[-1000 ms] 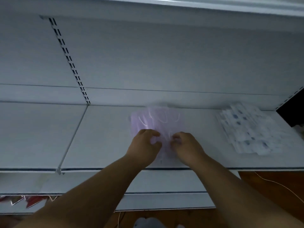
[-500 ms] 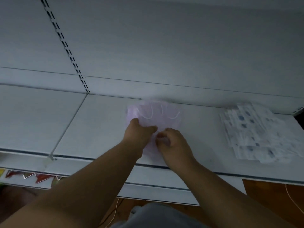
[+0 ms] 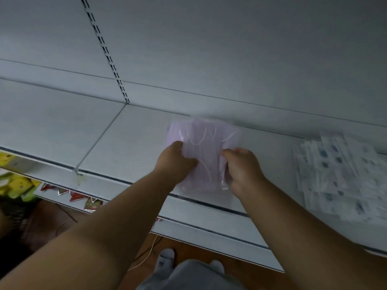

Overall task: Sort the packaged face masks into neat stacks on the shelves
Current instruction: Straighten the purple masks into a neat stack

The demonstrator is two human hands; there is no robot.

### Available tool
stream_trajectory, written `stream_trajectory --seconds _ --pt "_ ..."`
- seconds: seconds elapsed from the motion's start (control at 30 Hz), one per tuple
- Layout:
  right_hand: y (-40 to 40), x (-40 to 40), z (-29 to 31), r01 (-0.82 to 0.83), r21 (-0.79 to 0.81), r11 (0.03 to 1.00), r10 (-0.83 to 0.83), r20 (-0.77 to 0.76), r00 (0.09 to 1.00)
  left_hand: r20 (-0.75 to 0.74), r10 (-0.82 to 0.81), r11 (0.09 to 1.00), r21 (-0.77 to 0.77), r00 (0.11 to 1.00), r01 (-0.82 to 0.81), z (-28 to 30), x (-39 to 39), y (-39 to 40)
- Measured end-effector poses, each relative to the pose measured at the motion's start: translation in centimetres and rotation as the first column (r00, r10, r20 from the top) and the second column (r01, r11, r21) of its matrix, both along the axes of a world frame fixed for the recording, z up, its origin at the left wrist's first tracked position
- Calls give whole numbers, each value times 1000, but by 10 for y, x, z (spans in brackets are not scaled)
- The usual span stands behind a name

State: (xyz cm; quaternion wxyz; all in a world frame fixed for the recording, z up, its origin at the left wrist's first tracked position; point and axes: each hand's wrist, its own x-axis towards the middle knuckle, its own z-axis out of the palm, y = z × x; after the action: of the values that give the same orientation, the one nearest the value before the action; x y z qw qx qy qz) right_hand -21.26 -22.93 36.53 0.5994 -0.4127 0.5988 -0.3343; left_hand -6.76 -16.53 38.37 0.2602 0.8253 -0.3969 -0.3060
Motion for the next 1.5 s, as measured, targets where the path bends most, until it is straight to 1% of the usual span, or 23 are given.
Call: stream_trajectory --seconds 0.07,0.13,0.17,0.23,0.3,0.37,0.43,0.47,0.5,0.57,0.67,0.73,0.83,0.9,1.0,1.03,1.1,1.17,1.2,1.33,1.4,1.43,1.5 --pt "-1 2 2 -14 36 999 13 34 999 163 -59 998 44 985 53 2 1 1" --pt "1 4 7 -50 57 997 48 24 999 288 -119 991 88 950 98 1 5 3" --pt "1 7 7 -63 65 996 62 18 998 329 -155 986 113 931 124 0 7 4" --pt "3 14 9 -89 47 995 89 -9 996 318 -197 979 116 928 168 -3 12 4" --pt "5 25 10 -90 2 996 90 -48 995 246 -205 979 64 947 195 -8 16 4" --pt "9 33 13 -73 -78 994 63 -126 990 148 -189 980 -43 971 197 -10 21 5" --pt "13 37 17 -54 -141 988 31 -161 986 -77 -120 981 -162 990 106 -8 28 8" --pt "16 38 19 -51 -160 986 27 -150 988 -228 -69 983 -183 971 27 -6 33 9" --pt "19 40 21 -55 -170 984 35 -117 993 -373 -23 980 -191 928 -52 -5 41 10" --pt "24 43 24 -52 -180 982 49 -19 999 -572 18 975 -172 820 -141 -3 58 10" --pt "28 51 22 -12 -162 987 35 136 990 -658 25 976 -146 753 -160 -1 84 13" --pt "30 58 20 36 -151 988 -12 159 987 -688 48 978 -116 724 -175 2 98 17" --pt "29 67 15 59 -209 976 -51 46 998 -745 -18 986 -123 667 -112 1 105 19" --pt "28 71 11 -11 -228 973 -6 -75 997 -741 -62 989 -137 669 -60 2 104 18" --pt "28 71 7 -77 -186 979 48 -155 987 -718 -109 992 -125 687 27 -1 98 14" --pt "27 69 6 -83 -190 978 45 -200 979 -697 -123 991 -121 707 52 -3 96 13" --pt "25 66 7 -89 -210 974 14 -333 943 -605 -141 989 -118 784 87 -8 95 11" --pt "23 63 9 -121 -246 962 -7 -464 886 -496 -153 987 -111 855 112 -9 94 14" --pt "23 63 10 -148 -263 953 -12 -521 853 -474 -149 988 -102 868 114 -10 93 15" --pt "26 66 10 -229 -269 936 -13 -674 739 -487 -141 990 -82 862 115 -13 85 17" --pt "26 70 11 -281 -282 917 -16 -730 683 -522 -96 995 -81 847 63 -17 85 14" --pt "27 73 14 -304 -287 909 -11 -743 669 -569 -55 996 -90 820 4 -19 86 13" --pt "28 78 20 -309 -267 913 33 -706 707 -687 48 987 -80 725 -141 -27 91 12"
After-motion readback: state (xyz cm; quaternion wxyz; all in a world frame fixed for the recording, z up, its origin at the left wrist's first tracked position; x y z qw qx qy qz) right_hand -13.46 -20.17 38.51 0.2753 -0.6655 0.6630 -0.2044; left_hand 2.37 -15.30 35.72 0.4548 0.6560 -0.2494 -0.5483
